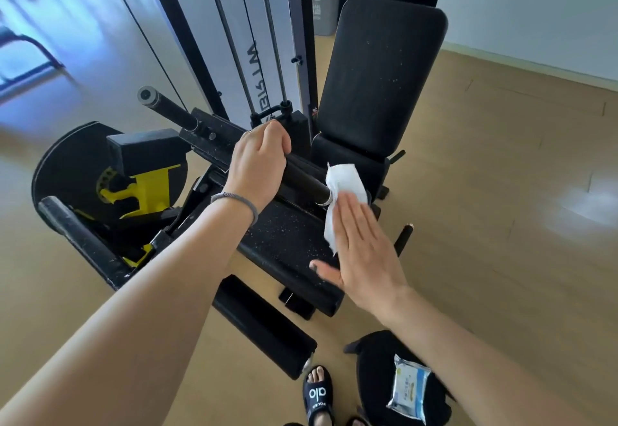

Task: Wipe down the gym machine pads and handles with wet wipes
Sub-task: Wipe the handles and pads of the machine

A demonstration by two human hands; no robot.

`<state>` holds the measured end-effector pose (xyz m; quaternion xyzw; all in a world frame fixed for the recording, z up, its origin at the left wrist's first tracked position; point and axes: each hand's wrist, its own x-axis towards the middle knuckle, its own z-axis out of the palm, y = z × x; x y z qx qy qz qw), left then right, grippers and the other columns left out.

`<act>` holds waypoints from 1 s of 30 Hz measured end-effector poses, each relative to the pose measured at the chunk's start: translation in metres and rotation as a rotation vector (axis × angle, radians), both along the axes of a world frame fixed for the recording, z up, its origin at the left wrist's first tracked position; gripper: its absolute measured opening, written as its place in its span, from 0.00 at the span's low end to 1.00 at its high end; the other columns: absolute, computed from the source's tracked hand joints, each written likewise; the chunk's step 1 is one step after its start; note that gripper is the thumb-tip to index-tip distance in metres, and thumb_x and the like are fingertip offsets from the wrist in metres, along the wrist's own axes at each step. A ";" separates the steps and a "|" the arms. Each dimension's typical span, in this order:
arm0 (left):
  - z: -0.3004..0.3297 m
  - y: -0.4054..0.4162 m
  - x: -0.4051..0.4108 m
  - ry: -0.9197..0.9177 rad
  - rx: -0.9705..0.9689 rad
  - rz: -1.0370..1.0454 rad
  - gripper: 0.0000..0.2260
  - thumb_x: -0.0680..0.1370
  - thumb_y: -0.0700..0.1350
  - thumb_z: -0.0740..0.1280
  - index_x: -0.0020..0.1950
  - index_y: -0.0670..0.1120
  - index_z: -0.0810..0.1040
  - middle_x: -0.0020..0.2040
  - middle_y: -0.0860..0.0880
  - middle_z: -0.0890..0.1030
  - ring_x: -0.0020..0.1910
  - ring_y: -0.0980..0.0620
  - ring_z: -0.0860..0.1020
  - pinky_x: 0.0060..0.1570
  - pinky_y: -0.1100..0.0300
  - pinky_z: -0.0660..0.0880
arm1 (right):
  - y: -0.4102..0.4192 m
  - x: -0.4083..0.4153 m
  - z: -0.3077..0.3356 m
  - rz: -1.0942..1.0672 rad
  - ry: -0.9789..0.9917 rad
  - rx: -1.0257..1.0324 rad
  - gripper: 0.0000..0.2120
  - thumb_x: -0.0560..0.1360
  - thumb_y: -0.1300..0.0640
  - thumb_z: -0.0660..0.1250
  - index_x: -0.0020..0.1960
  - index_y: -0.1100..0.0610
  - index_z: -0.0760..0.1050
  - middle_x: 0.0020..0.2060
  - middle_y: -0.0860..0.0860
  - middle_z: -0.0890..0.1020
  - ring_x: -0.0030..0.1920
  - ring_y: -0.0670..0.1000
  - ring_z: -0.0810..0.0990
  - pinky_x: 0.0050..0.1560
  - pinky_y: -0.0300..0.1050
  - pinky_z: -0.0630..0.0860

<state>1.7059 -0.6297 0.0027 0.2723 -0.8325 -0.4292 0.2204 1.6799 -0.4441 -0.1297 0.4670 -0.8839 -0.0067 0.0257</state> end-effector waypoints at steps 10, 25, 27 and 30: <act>0.000 -0.006 0.000 -0.039 -0.023 -0.033 0.15 0.79 0.45 0.52 0.43 0.41 0.76 0.38 0.50 0.74 0.41 0.52 0.71 0.42 0.55 0.68 | -0.019 0.008 0.001 -0.156 -0.001 -0.071 0.49 0.79 0.28 0.36 0.80 0.70 0.40 0.80 0.66 0.43 0.81 0.62 0.42 0.81 0.58 0.48; -0.088 -0.045 0.045 -0.049 -0.382 -0.451 0.05 0.79 0.39 0.64 0.53 0.48 0.73 0.52 0.56 0.72 0.37 0.55 0.72 0.35 0.59 0.74 | -0.082 0.076 -0.005 -0.540 -0.049 -0.111 0.43 0.74 0.56 0.68 0.80 0.71 0.50 0.78 0.71 0.53 0.80 0.68 0.51 0.79 0.62 0.56; -0.092 -0.047 0.040 -0.039 -0.548 -0.609 0.05 0.79 0.38 0.65 0.53 0.46 0.77 0.54 0.54 0.75 0.39 0.52 0.74 0.33 0.55 0.75 | -0.094 0.077 -0.002 -0.614 -0.059 -0.151 0.46 0.68 0.58 0.75 0.79 0.69 0.56 0.76 0.71 0.60 0.78 0.68 0.57 0.79 0.61 0.58; -0.095 -0.049 0.037 -0.049 -0.609 -0.719 0.05 0.79 0.37 0.64 0.51 0.44 0.78 0.51 0.51 0.76 0.40 0.49 0.76 0.34 0.49 0.78 | -0.104 0.072 0.001 -0.685 -0.027 -0.238 0.47 0.59 0.60 0.80 0.75 0.64 0.67 0.69 0.67 0.69 0.70 0.66 0.69 0.73 0.57 0.68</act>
